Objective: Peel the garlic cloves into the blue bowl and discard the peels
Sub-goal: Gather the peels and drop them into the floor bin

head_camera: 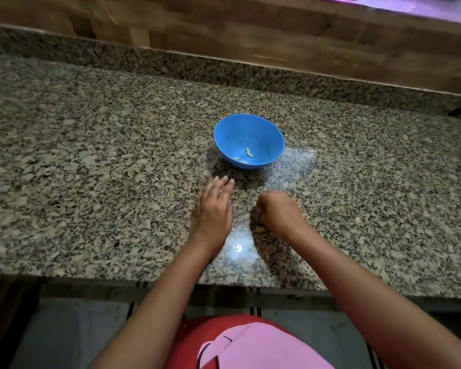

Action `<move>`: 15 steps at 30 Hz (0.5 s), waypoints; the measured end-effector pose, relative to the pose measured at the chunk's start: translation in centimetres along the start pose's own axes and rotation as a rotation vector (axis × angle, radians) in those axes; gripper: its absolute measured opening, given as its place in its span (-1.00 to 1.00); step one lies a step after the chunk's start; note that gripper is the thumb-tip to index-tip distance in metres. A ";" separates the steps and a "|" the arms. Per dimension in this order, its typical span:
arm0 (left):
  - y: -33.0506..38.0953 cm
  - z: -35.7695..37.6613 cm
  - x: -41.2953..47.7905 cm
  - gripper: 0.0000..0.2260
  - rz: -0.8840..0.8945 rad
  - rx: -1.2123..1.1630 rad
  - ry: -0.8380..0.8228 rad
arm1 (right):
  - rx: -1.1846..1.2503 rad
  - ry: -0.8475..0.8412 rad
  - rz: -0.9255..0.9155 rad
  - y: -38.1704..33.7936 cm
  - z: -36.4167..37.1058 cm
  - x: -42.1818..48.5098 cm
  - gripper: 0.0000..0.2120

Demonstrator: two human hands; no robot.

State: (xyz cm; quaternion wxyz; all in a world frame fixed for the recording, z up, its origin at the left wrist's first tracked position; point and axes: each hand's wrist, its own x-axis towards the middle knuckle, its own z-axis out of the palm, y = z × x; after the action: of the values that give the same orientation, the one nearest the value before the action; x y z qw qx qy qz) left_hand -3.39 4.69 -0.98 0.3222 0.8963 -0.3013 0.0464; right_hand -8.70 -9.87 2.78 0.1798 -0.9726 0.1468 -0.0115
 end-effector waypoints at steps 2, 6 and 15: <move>0.2 0.7 -0.2 -0.61 0.030 -0.051 0.064 | -0.132 0.041 -0.143 -0.2 0.3 0.0 -0.95; 0.9 1.1 0.0 -0.66 0.057 -0.108 0.114 | -0.261 0.146 -0.261 -0.3 0.9 -0.4 -0.86; 2.3 1.1 0.6 -0.78 -0.105 -0.362 -0.065 | -0.089 0.217 -0.179 0.6 2.5 -1.6 -0.77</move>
State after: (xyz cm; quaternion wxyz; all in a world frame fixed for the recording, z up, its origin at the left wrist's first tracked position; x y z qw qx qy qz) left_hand -4.32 2.31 -0.39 0.4701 0.8392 -0.2679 -0.0543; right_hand -10.19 -9.10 0.23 0.1180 -0.9819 0.0786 -0.1258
